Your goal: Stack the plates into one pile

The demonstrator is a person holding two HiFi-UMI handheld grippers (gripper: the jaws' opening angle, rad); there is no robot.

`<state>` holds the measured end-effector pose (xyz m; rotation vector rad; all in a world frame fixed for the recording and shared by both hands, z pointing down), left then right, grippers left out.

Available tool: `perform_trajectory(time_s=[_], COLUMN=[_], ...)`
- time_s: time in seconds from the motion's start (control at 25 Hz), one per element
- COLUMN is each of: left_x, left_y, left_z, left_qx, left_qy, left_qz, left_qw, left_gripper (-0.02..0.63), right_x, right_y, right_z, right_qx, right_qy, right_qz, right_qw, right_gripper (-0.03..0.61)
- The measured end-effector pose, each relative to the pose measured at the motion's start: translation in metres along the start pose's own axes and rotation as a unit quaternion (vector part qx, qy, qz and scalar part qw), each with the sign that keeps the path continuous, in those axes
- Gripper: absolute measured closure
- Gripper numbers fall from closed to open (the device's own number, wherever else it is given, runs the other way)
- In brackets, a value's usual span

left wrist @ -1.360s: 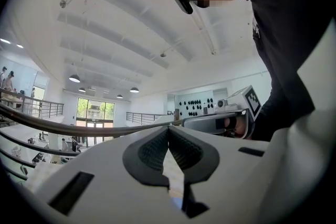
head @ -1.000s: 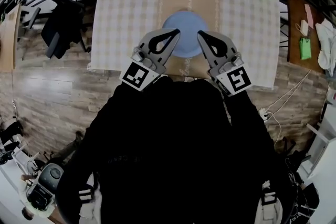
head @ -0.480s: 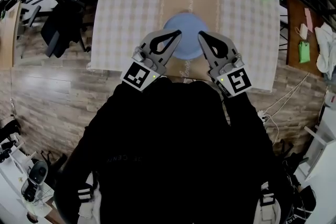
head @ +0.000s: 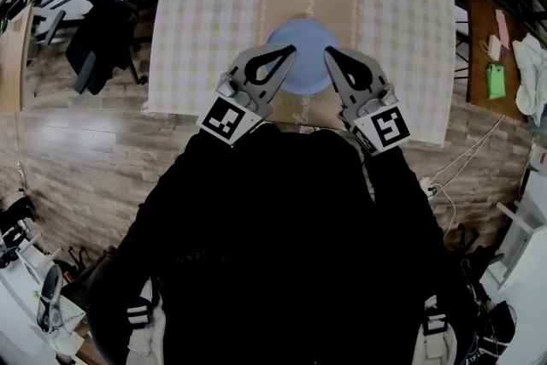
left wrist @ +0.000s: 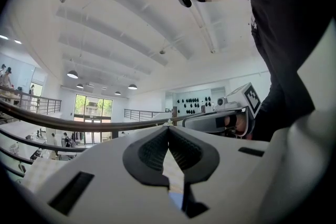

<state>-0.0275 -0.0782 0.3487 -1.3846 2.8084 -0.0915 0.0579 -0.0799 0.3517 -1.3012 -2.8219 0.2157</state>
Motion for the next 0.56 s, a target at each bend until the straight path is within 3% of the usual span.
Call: perform_trajectory(time_s=[0.56], left_x=[0.0066], left_y=[0.0034], left_z=[-0.0018], left_qx=[0.006], left_qy=[0.007], left_qz=[0.015], left_qw=[0.9998], left_gripper=[0.594], right_x=[-0.0023], right_y=[-0.0056], right_z=[-0.0039], right_qx=[0.003], right_qy=[-0.011], right_qz=[0.002], right_qw=[1.0], right_gripper=[0.575])
Point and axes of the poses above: the fingertips, and each gripper's own axes: y backward along the fingers, x to its left, z out of its top, the point moved 2 cm from there along y, backward along the fingers, and after that the axes turned 3 degrees about x, right-handed, at the moved point
